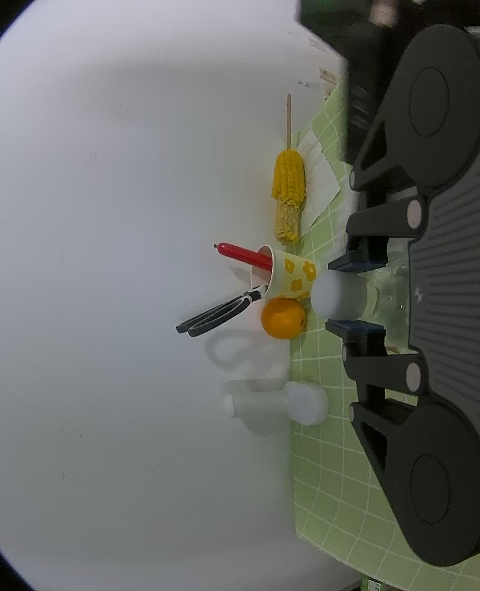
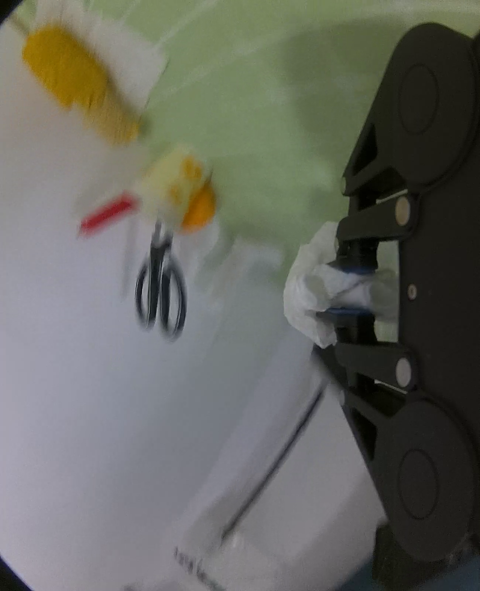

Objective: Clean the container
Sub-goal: 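Lift the bottle with the left gripper while the right gripper lifts the tissue toward it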

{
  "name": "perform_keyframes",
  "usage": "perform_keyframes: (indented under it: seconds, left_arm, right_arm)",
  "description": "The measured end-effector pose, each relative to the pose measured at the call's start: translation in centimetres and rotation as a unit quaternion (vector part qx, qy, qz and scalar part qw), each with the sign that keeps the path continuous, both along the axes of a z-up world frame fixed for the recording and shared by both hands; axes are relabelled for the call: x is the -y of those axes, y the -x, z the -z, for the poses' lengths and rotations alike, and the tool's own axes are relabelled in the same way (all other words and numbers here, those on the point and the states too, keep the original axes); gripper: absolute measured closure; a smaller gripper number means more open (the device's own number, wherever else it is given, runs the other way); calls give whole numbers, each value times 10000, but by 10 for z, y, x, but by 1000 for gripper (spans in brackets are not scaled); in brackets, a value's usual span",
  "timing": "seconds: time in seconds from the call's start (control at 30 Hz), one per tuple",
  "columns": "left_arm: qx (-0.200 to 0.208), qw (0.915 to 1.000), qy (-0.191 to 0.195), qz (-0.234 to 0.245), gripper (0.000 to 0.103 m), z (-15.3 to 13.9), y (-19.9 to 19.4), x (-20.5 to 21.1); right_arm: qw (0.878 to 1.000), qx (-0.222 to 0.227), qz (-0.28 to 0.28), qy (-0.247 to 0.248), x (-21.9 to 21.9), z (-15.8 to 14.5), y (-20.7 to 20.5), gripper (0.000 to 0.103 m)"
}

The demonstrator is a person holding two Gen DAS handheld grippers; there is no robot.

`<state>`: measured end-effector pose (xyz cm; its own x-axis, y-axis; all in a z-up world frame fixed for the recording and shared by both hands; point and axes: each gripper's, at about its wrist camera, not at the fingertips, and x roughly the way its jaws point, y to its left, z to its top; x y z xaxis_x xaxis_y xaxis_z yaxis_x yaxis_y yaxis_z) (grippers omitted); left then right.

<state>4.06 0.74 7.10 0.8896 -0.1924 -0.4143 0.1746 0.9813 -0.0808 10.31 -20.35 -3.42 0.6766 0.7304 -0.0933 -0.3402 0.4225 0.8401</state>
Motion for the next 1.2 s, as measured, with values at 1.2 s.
perform_keyframes:
  seconds: [1.2]
  left_arm:
    - [-7, 9996, 121, 260, 75, 2, -1, -8]
  right_arm:
    - [9908, -804, -855, 672, -7, 19, -51, 85]
